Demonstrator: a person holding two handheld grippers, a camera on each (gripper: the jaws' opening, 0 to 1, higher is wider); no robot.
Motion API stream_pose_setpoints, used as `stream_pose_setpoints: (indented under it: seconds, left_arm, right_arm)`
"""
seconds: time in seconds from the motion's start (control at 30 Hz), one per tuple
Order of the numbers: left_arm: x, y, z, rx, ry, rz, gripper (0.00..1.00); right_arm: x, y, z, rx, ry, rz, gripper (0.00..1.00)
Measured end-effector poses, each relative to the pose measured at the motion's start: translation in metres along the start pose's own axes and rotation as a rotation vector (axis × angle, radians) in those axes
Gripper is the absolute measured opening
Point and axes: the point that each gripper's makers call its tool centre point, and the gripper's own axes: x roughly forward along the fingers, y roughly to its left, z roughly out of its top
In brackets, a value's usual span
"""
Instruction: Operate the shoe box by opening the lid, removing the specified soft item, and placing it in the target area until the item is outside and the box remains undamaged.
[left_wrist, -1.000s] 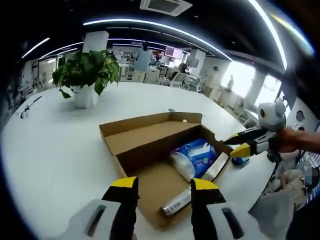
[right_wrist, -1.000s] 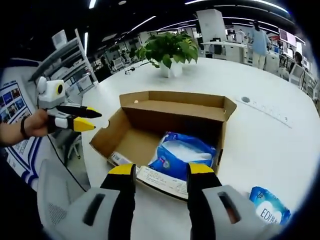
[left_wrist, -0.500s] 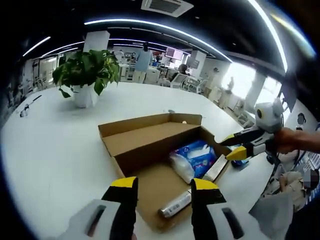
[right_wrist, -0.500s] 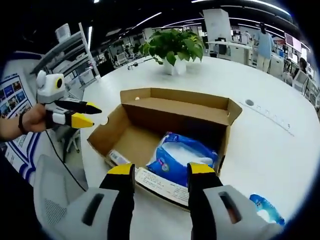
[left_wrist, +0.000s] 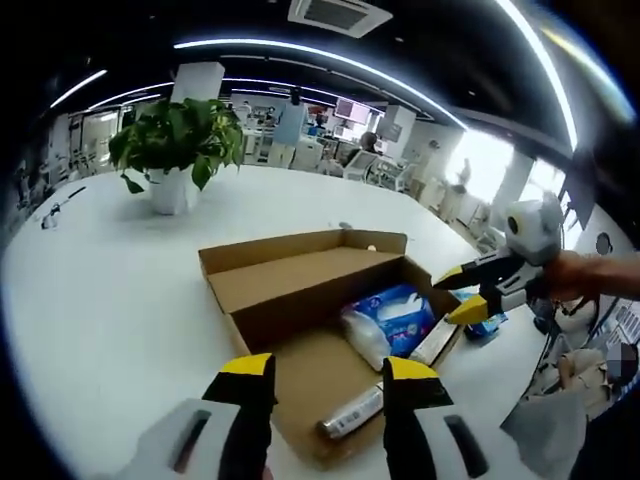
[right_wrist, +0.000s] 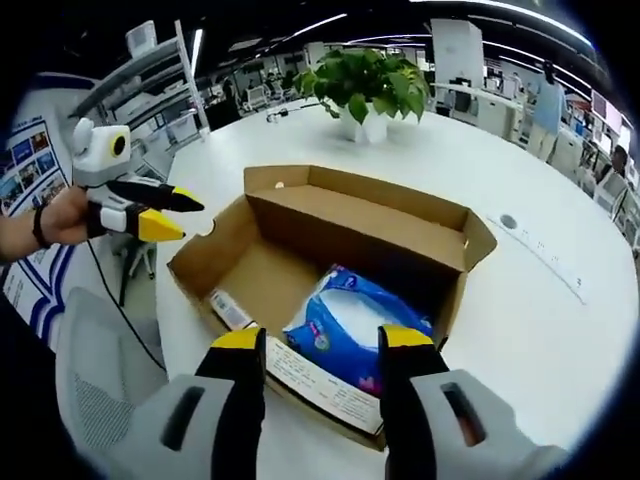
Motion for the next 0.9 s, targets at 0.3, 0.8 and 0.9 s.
stream_pose_setpoints:
  seconds: [0.3, 0.8, 0.9]
  left_arm:
    - [0.004, 0.001, -0.005, 0.002, 0.011, -0.005, 0.45]
    - [0.003, 0.004, -0.009, -0.017, 0.015, -0.007, 0.47]
    - [0.002, 0.003, -0.011, -0.016, 0.019, -0.01, 0.47]
  right_arm:
    - [0.009, -0.005, 0.004, -0.066, 0.04, 0.01, 0.46]
    - [0.034, -0.014, 0.001, -0.162, 0.135, 0.023, 0.53]
    - [0.042, -0.019, -0.002, -0.203, 0.169, 0.027, 0.54]
